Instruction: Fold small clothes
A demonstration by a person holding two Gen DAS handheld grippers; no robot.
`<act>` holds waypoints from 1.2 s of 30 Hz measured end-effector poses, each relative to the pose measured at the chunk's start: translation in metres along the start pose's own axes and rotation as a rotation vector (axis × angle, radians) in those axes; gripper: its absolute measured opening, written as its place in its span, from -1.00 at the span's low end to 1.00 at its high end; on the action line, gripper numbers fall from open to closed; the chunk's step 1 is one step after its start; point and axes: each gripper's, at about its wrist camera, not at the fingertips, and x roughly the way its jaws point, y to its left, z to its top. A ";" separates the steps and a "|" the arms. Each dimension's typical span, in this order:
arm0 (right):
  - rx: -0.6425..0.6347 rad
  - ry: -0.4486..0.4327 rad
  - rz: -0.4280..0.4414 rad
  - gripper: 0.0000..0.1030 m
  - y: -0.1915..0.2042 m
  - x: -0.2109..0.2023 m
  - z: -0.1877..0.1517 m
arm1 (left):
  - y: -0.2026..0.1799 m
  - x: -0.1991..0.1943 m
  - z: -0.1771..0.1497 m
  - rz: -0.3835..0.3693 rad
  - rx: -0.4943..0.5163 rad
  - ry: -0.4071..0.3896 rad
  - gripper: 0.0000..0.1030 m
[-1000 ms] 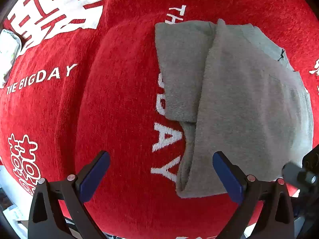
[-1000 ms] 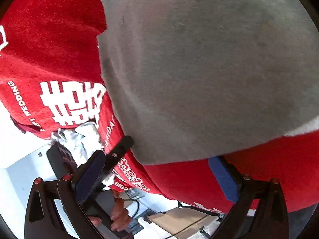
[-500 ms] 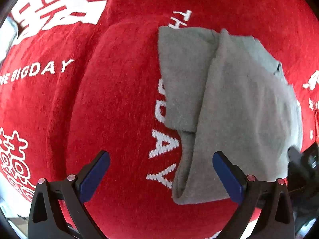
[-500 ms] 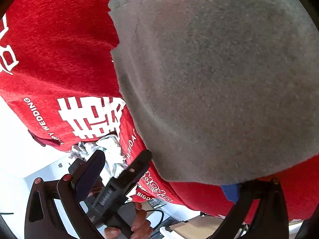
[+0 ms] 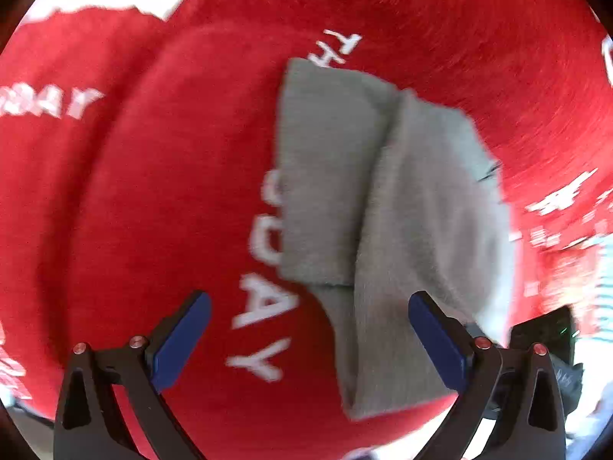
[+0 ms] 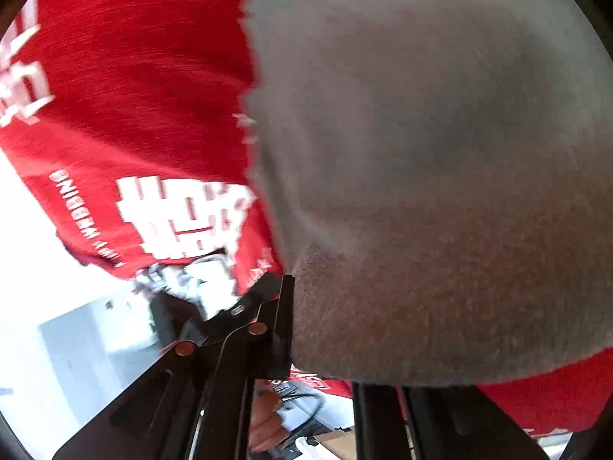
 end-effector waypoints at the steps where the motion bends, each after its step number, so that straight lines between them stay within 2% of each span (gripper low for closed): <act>1: -0.029 0.001 0.018 -0.83 0.008 -0.005 0.001 | 0.002 0.002 0.006 -0.053 -0.022 0.008 1.00; 3: -0.066 0.002 0.036 -0.83 0.019 -0.012 0.004 | 0.001 0.009 0.020 -0.117 -0.046 0.009 1.00; 8: -0.107 0.034 0.010 -0.83 0.026 -0.015 0.006 | -0.025 0.021 0.046 -0.193 -0.016 0.034 1.00; 10: -0.121 0.063 -0.017 -0.83 0.024 -0.009 0.003 | -0.038 0.025 0.046 -0.166 0.025 0.035 1.00; 12: -0.136 0.097 -0.057 -0.83 0.020 -0.003 -0.001 | -0.056 0.032 0.045 -0.094 0.092 0.029 0.99; 14: -0.153 0.147 -0.114 -0.75 0.014 0.000 -0.006 | -0.070 0.041 0.042 0.016 0.165 0.020 0.57; 15: -0.166 0.178 -0.148 -0.74 0.012 0.002 -0.009 | -0.074 0.043 0.039 0.071 0.193 0.023 0.25; 16: -0.184 0.212 -0.185 -0.62 0.012 0.001 -0.011 | -0.078 0.049 0.038 0.138 0.227 0.029 0.23; 17: -0.205 0.252 -0.226 -0.50 0.011 0.001 -0.012 | -0.080 0.050 0.037 0.149 0.239 0.025 0.23; 19: -0.260 0.308 -0.293 0.10 0.013 -0.005 -0.016 | -0.083 0.048 0.035 0.164 0.260 0.016 0.23; 20: -0.284 0.313 -0.298 0.23 0.016 -0.012 -0.015 | -0.084 0.048 0.035 0.170 0.262 0.017 0.24; 23: -0.349 0.280 -0.303 0.28 0.028 -0.041 -0.005 | -0.091 0.058 0.036 0.172 0.237 0.019 0.28; 25: -0.377 0.202 -0.333 0.27 0.036 -0.063 0.013 | -0.093 0.062 0.038 0.178 0.226 0.021 0.29; 26: -0.387 0.150 -0.352 0.23 0.038 -0.071 0.023 | -0.096 0.063 0.038 0.191 0.229 0.019 0.29; 27: -0.396 0.111 -0.370 -0.07 0.040 -0.075 0.031 | -0.096 0.061 0.036 0.203 0.237 0.016 0.28; 28: -0.405 0.082 -0.386 -0.67 0.041 -0.077 0.039 | -0.100 0.063 0.035 0.224 0.248 0.010 0.15; 29: -0.417 0.063 -0.409 -0.89 0.041 -0.078 0.046 | -0.104 0.063 0.033 0.247 0.265 -0.004 0.03; 31: -0.447 0.032 -0.497 -0.91 0.040 -0.067 0.063 | -0.110 0.059 0.032 0.252 0.285 -0.030 -0.48; 33: -0.478 0.035 -0.559 -0.91 0.036 -0.053 0.073 | -0.114 0.055 0.033 0.252 0.283 -0.040 -0.57; 36: -0.523 0.087 -0.627 -0.98 0.017 -0.032 0.076 | -0.119 0.042 0.031 0.222 0.265 -0.060 -0.60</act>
